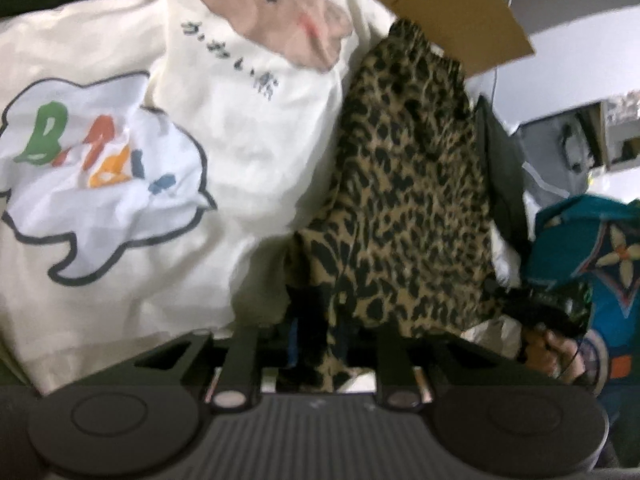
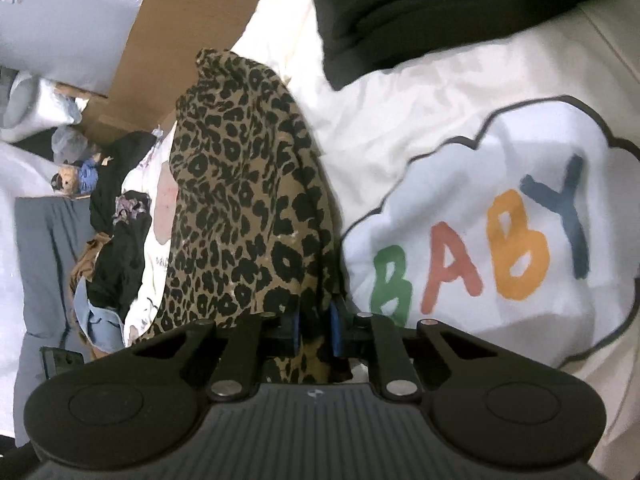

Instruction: Fold clothes

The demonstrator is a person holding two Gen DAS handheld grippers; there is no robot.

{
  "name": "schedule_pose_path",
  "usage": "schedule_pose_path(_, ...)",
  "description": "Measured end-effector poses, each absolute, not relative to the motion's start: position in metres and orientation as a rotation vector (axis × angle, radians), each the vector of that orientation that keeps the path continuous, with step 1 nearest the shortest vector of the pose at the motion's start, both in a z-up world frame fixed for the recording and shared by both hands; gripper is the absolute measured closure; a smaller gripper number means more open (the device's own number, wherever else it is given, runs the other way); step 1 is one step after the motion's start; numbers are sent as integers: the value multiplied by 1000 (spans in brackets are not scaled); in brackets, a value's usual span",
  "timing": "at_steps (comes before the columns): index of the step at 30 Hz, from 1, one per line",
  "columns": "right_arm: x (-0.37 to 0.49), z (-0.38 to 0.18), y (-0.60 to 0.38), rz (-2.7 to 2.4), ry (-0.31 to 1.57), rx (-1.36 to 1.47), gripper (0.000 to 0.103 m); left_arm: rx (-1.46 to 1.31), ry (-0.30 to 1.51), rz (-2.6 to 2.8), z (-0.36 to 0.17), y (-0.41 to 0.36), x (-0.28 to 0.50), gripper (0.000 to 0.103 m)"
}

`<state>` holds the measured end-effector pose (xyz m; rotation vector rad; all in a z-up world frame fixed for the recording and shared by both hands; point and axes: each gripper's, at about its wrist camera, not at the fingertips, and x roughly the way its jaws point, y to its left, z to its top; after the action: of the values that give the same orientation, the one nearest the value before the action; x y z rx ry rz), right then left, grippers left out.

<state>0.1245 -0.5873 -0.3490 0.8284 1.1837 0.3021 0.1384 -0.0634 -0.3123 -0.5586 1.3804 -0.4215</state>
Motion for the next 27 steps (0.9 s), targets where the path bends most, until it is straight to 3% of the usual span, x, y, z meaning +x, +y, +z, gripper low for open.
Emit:
schedule_pose_path(3,125,-355,-588,285,1195,843,86,-522,1419,-391,-316,-66,140,54)
schedule_pose_path(4,126,-357,-587,282,1196,845,81,-514,1433,-377,-318,-66,141,50)
schedule_pose_path(10,136,-358,-580,283,1208,835,74,-499,1468,-364,-327,-72,145,44)
schedule_pose_path(13,140,-359,-573,296,1195,826,69,-516,1465,-366,-327,-68,142,46)
schedule_pose_path(15,141,-360,-571,300,1189,840,69,-526,1461,-387,-325,-69,141,63)
schedule_pose_path(17,140,-360,-572,316,1183,854,77,-557,1457,-409,-324,-69,141,68)
schedule_pose_path(19,137,-357,-575,341,1170,854,87,-629,1442,-422,-322,-63,140,68)
schedule_pose_path(23,133,-361,-584,297,1177,873,83,-617,1424,-416,-321,-65,139,68)
schedule_pose_path(27,137,-369,-584,268,1174,907,82,-584,1442,-360,-326,-68,143,56)
